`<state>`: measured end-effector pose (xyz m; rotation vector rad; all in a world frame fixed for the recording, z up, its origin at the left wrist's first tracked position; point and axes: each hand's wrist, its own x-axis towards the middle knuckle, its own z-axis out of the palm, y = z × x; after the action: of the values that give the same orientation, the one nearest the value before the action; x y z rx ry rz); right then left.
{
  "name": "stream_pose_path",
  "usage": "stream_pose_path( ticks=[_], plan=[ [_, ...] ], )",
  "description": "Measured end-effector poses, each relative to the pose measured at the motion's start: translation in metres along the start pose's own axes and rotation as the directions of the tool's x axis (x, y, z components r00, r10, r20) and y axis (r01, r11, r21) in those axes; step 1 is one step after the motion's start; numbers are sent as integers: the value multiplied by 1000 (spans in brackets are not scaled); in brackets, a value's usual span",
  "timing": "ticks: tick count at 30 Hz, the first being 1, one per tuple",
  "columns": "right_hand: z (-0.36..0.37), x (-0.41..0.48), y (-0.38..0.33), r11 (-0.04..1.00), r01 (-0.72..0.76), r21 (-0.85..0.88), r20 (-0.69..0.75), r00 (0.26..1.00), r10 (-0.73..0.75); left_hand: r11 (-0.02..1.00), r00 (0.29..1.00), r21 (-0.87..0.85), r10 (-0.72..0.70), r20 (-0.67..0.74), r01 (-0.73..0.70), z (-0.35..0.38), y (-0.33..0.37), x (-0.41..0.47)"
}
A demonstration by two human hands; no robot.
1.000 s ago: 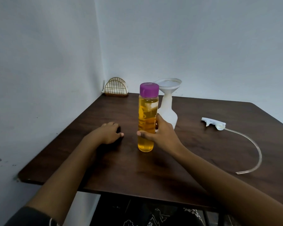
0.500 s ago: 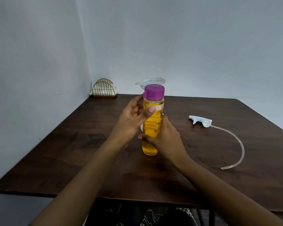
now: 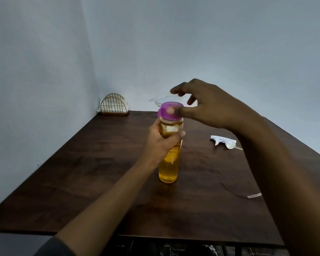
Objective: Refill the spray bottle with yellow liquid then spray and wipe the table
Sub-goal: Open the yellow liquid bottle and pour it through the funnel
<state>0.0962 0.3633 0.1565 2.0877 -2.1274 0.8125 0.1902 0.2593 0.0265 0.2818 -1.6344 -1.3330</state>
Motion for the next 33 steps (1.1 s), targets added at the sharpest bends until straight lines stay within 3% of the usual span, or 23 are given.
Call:
stream_pose_path(
  ticks=[2, 8, 14, 22, 26, 31, 33],
  plan=[
    [5, 14, 3, 999, 28, -20, 101, 995, -26, 1000, 1000, -20, 21, 18, -21, 0, -3, 1],
    [16, 33, 20, 979, 59, 194, 152, 984, -89, 998, 999, -52, 43, 20, -42, 0, -11, 8],
    [28, 41, 25, 923, 155, 351, 157, 962, -221, 988, 993, -154, 31, 116, -13, -2, -16, 17],
    [19, 47, 26, 918, 295, 266, 194, 916, -350, 979, 987, -206, 32, 160, 2, -1, -16, 20],
    [19, 46, 23, 854, 367, 369, 243, 849, -470, 954, 974, -296, 11, 227, 58, -5, -17, 20],
    [4, 42, 26, 901, 353, 251, 324, 846, -422, 966, 980, -254, 10, 199, 42, -4, -17, 18],
    [-6, 35, 22, 921, 291, 258, 260, 897, -356, 969, 980, -243, -5, 198, 54, -4, -17, 17]
  ],
)
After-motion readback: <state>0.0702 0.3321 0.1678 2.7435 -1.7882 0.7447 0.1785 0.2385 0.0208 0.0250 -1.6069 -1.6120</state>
